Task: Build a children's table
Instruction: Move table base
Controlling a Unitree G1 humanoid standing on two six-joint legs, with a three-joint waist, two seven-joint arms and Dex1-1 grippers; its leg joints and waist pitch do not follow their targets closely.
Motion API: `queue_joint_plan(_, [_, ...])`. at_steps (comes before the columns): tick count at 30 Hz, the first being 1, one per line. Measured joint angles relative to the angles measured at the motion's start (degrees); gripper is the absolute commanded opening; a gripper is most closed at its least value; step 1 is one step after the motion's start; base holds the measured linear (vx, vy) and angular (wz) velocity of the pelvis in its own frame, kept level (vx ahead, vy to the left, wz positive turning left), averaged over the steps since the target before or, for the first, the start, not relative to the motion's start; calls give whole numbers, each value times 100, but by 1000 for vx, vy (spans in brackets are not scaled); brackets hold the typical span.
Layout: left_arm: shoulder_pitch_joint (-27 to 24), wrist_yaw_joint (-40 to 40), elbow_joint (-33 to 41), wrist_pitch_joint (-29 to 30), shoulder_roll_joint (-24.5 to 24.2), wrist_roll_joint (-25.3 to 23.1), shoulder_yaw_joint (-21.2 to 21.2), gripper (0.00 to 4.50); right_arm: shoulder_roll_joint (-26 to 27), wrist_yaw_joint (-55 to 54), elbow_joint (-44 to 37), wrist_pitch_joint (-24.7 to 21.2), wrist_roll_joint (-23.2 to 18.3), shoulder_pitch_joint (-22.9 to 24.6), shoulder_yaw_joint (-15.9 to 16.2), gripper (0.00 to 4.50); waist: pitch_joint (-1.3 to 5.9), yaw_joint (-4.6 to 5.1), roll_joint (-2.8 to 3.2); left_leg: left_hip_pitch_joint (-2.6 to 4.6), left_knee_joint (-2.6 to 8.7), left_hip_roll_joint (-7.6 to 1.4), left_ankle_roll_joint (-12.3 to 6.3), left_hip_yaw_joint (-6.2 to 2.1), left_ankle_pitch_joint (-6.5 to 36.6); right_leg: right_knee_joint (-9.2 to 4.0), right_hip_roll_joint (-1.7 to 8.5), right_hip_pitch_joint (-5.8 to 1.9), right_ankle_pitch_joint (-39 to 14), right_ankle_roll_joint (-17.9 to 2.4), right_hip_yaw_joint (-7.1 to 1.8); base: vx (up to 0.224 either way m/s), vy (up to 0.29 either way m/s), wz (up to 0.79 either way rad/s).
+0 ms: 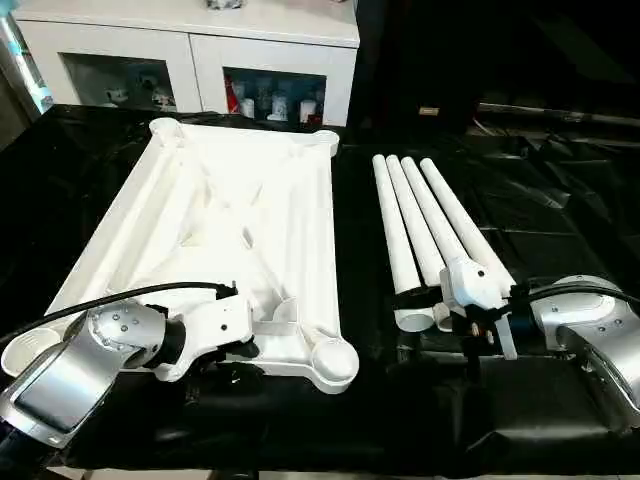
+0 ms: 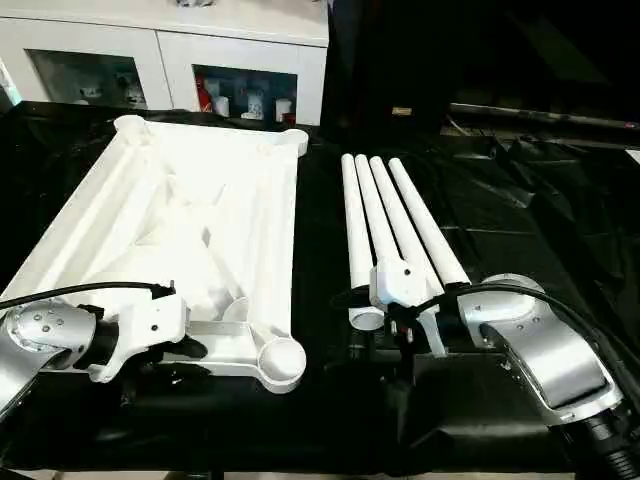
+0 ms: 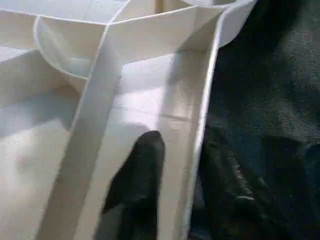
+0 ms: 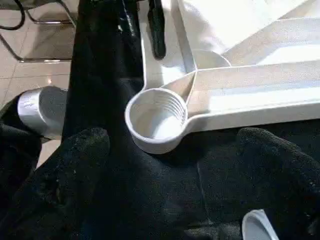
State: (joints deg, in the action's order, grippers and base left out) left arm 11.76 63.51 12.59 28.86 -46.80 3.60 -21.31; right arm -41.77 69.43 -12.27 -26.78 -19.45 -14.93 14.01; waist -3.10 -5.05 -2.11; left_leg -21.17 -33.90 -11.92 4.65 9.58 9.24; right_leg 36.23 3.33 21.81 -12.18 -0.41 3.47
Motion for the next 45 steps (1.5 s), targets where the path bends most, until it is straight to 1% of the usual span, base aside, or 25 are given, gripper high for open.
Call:
queue_joint_plan(1, [0,-8,0,3,17,-6,0,90,0,19,4,5,-17,0,2,450,0,-1,-1,1,0,0,0,0,0,0,0,-1,0,0,0,0,0,0])
queue_joint_plan(2, [0,-11,0,3,26,-8,0,66,0,47,4,8,-19,0,3,450,1,-1,-1,1,0,0,0,0,0,0,0,-1,0,0,0,0,0,0])
queue_joint_plan(4, [1,-69,-24,11,101,-40,-1,62,5,47,30,43,-14,-1,3,450,1,-5,-1,2,0,1,0,0,0,0,2,-2,0,0,0,0,0,0])
queue_joint_plan(5, [28,-194,-83,-10,250,-101,-1,49,45,37,96,75,-11,-26,4,450,1,0,-7,2,0,1,0,2,0,0,3,-3,0,0,-1,0,0,0])
queue_joint_plan(6, [62,-304,-134,-19,352,-127,-2,49,67,16,130,92,-7,-47,5,450,1,4,-13,3,0,1,0,2,0,0,3,-2,0,0,0,0,0,0])
queue_joint_plan(7, [102,-429,-197,-23,432,-154,-2,34,70,-9,139,109,-6,-48,5,450,2,8,-20,4,-1,0,0,2,0,0,3,-1,1,0,0,0,0,0])
queue_joint_plan(8, [164,-573,-290,-46,485,-206,-1,34,81,-28,153,128,0,-50,5,450,2,14,-32,6,-1,-2,0,1,0,0,2,1,3,1,3,0,0,0])
queue_joint_plan(10, [220,-668,-380,-59,487,-244,-1,20,84,-32,164,137,3,-49,5,450,3,55,-41,14,-1,-3,0,1,0,0,2,3,10,2,3,0,0,0])
queue_joint_plan(13, [289,-819,-495,-134,504,-341,6,3,118,-47,169,166,10,-46,5,450,5,164,-47,16,-1,-2,1,-9,0,-2,2,10,11,2,5,0,0,0])
queue_joint_plan(15, [295,-890,-508,-154,504,-358,12,3,120,-50,169,189,11,-45,5,450,5,191,-48,20,-1,-2,1,-8,0,-2,2,14,15,-1,5,0,0,0])
queue_joint_plan(21, [328,-936,-599,-302,504,-403,20,3,148,-82,169,205,74,-42,6,450,6,159,-48,18,0,-3,-2,-7,3,-4,2,15,32,-29,8,0,0,0])
queue_joint_plan(26, [415,-1066,-874,-479,556,-457,55,3,165,-135,169,219,102,-41,13,450,5,173,-48,21,0,-3,-2,-8,3,-4,2,15,23,-11,8,0,0,0])
queue_joint_plan(29, [406,-1071,-1038,-711,553,-451,109,3,329,-269,180,267,102,-43,3,450,5,191,-48,25,1,-4,-1,-8,3,-4,2,18,26,-7,9,0,0,0])
queue_joint_plan(31, [377,-1066,-1053,-735,543,-424,149,3,367,-309,194,267,102,-45,1,450,5,195,-50,25,0,-4,-1,-8,3,-4,2,20,27,-6,9,0,0,0])
queue_joint_plan(32, [330,-1036,-1038,-688,530,-346,221,31,408,-357,213,268,100,-51,-21,450,3,204,-53,25,0,-4,-1,-8,3,-4,2,20,27,-6,8,0,0,0])
queue_joint_plan(33, [302,-997,-1008,-642,501,-301,260,31,441,-404,225,268,99,-52,-47,450,1,208,-57,25,0,-4,-1,-8,3,-4,2,22,28,-6,9,0,0,0])
queue_joint_plan(35, [217,-857,-916,-473,363,-139,381,63,588,-690,277,202,102,-164,-159,450,-2,230,-62,24,0,-4,-1,-8,3,-4,2,28,34,-9,8,0,0,0])
queue_joint_plan(36, [202,-805,-896,-421,306,-91,432,63,641,-818,316,155,102,-252,-226,450,-2,231,-62,22,0,-4,-1,-9,3,-4,2,31,35,-10,8,0,0,0])
queue_joint_plan(37, [201,-760,-888,-398,262,-66,478,74,675,-928,349,69,101,-344,-289,450,-1,224,-63,21,0,-4,-1,-9,3,-4,2,32,36,-11,8,0,0,0])
queue_joint_plan(38, [200,-735,-871,-389,227,-33,515,74,685,-1011,352,12,100,-397,-370,450,1,201,-66,22,0,-4,-1,-8,3,-4,2,31,36,-12,8,0,0,0])
queue_joint_plan(40, [167,-699,-858,-386,195,31,584,97,769,-1183,356,-188,95,-491,-433,450,1,176,-76,21,1,-4,0,-8,2,-3,2,31,37,-13,9,0,0,0])
queue_joint_plan(41, [151,-671,-858,-369,157,92,654,105,867,-1357,359,-362,100,-590,-443,450,-3,171,-82,19,1,-5,0,-8,2,-2,2,33,39,-16,9,0,0,0])
queue_joint_plan(42, [148,-668,-857,-345,130,135,734,105,941,-1483,371,-494,107,-668,-445,450,-4,169,-86,19,1,-5,0,-8,2,-1,2,34,41,-18,9,0,0,0])
queue_joint_plan(43, [144,-665,-853,-320,105,168,819,119,991,-1597,382,-601,113,-731,-445,450,-4,165,-86,20,1,-4,0,-7,2,-1,2,34,41,-18,9,0,0,0])
queue_joint_plan(45, [149,-616,-818,-230,22,369,1112,145,1243,-2003,619,-998,200,-1010,-458,450,-5,171,-92,20,1,-4,1,-7,2,-1,2,35,43,-20,9,0,0,0])
